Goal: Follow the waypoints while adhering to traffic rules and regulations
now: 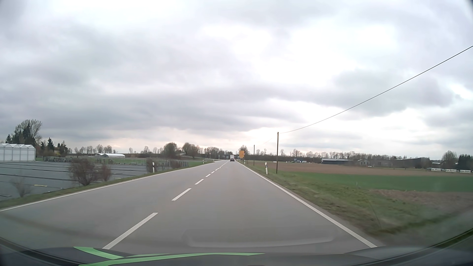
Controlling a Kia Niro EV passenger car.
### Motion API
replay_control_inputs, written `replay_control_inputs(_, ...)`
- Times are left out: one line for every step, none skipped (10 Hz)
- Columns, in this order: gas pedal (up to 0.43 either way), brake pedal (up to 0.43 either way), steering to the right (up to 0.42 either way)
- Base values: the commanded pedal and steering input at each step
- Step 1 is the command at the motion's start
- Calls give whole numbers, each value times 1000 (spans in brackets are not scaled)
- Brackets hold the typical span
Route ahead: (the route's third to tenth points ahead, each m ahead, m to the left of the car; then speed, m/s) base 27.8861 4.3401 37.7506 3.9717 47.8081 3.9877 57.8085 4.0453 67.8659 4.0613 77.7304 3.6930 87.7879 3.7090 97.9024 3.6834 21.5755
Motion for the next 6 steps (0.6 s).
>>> replay_control_inputs(150, 0, 0)
replay_control_inputs(150, 0, 0)
replay_control_inputs(150, 0, 0)
replay_control_inputs(150, 0, 0)
replay_control_inputs(150, 0, 0)
replay_control_inputs(150, 0, 1)
